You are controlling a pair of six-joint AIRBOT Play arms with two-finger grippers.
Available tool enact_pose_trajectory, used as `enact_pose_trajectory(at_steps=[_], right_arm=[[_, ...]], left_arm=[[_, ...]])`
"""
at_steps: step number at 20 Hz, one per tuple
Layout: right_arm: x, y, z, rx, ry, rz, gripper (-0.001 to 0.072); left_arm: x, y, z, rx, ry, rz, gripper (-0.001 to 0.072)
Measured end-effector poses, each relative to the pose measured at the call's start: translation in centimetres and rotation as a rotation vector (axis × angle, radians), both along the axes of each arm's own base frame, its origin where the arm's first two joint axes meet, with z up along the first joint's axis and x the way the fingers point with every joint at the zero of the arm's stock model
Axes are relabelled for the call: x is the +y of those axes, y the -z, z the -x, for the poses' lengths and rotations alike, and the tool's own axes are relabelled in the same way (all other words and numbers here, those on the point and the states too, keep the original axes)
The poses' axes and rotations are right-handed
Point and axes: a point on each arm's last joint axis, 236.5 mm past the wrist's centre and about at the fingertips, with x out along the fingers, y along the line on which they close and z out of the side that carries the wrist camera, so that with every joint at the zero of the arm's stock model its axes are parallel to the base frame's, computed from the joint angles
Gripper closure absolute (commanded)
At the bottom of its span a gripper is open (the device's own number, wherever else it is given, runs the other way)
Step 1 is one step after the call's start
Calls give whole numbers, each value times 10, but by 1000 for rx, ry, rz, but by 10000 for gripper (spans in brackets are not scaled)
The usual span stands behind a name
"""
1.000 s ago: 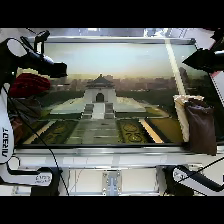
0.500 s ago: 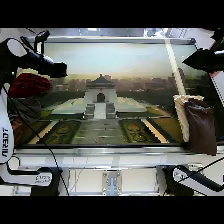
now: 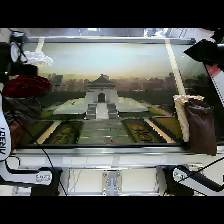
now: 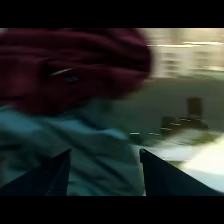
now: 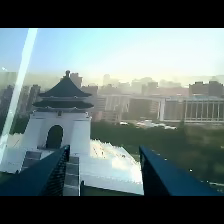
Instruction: Fold the shirts.
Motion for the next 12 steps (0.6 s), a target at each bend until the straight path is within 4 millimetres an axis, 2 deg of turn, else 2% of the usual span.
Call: enact_pose_trajectory(at_steps=[2,4,5,6,9,12], right_arm=[[1,-3,-2,-13,2,-7,225],[1,-5,-3,-21,4,-12,225],[1,-5,-3,-23,4,-13,225],[1,-6,-3,-24,4,-15,225],[5,-8,-3,-30,-5,-31,225],[14,-14,-2,-40,-29,-73,225]], left_arm=[[55,1,19,-32,-202,-2,207],[101,15,45,-45,-403,52,199],[117,23,56,-48,-481,92,116],[130,36,68,-38,-554,146,-10],[150,81,94,27,-691,313,-4],[160,122,106,93,-761,426,-2]])
